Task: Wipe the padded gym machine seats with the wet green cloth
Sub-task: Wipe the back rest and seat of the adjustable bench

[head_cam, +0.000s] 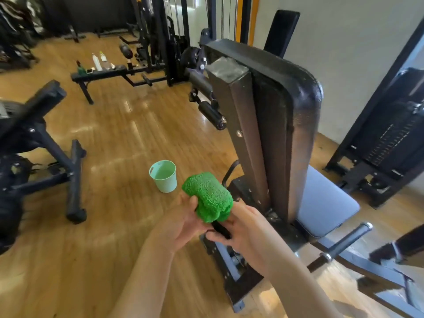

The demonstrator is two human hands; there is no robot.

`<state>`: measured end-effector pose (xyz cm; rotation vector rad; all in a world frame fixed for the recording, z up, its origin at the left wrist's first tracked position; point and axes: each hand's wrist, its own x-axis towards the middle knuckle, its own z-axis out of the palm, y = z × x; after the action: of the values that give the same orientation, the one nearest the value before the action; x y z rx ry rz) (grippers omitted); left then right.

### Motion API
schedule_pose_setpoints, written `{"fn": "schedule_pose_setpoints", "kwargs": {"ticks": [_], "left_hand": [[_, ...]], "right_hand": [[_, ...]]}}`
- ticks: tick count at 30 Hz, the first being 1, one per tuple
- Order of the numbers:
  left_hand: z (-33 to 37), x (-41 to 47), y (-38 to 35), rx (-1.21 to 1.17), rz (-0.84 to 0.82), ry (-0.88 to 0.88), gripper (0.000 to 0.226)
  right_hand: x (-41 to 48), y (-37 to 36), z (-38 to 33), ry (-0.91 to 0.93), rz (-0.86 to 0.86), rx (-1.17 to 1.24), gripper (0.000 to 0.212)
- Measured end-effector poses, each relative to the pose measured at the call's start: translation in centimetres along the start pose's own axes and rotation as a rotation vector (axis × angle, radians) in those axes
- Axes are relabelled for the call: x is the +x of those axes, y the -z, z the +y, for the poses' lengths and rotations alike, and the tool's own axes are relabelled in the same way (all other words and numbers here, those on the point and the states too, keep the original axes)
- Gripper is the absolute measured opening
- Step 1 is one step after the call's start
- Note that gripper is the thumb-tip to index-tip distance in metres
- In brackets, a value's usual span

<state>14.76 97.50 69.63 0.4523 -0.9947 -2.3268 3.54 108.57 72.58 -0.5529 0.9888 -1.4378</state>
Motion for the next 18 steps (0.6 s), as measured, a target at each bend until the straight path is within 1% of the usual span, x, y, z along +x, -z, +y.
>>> {"fn": "schedule_pose_setpoints", "kwargs": {"ticks": [1, 2, 4, 7, 8, 9, 11, 12, 18], "left_hand": [[1.1, 0.0, 1.0, 0.022, 0.002, -0.055, 0.084], [2.2, 0.0, 1.8, 0.050, 0.032, -0.098, 0.085], [4.7, 0.2, 3.4, 0.101, 0.115, -0.137, 0.092], [8.4, 0.4, 6.1, 0.172, 0.180, -0.153, 0.096], [9.6, 0.5, 6.9, 0.217, 0.193, -0.153, 0.092], [10.6, 0.6, 7.6, 0.260, 0.201, -0.149, 0.084], [12.6, 0.9, 8.3, 0.337, 0.206, -0.139, 0.054], [13.7, 1.3, 8.6, 0.374, 0.196, -0.137, 0.046], [18.2, 5.5, 7.4, 0.554, 0.118, -0.176, 0.041]], "right_hand": [[0.8, -0.6, 0.1, 0.040, 0.047, -0.132, 0.028], [1.6, -1.1, 0.0, 0.097, 0.105, -0.295, 0.025], [3.1, -2.2, -0.7, 0.266, 0.218, -0.616, 0.017], [5.2, -4.5, -2.3, 0.474, 0.335, -0.918, 0.014], [5.8, -5.5, -2.7, 0.530, 0.363, -0.990, 0.014], [6.5, -6.2, -3.0, 0.588, 0.395, -1.057, 0.015], [7.5, -7.4, -3.5, 0.715, 0.467, -1.187, 0.019], [8.1, -8.0, -3.8, 0.773, 0.502, -1.245, 0.021], [10.8, -9.6, -7.3, 1.018, 0.718, -1.514, 0.029]]}}
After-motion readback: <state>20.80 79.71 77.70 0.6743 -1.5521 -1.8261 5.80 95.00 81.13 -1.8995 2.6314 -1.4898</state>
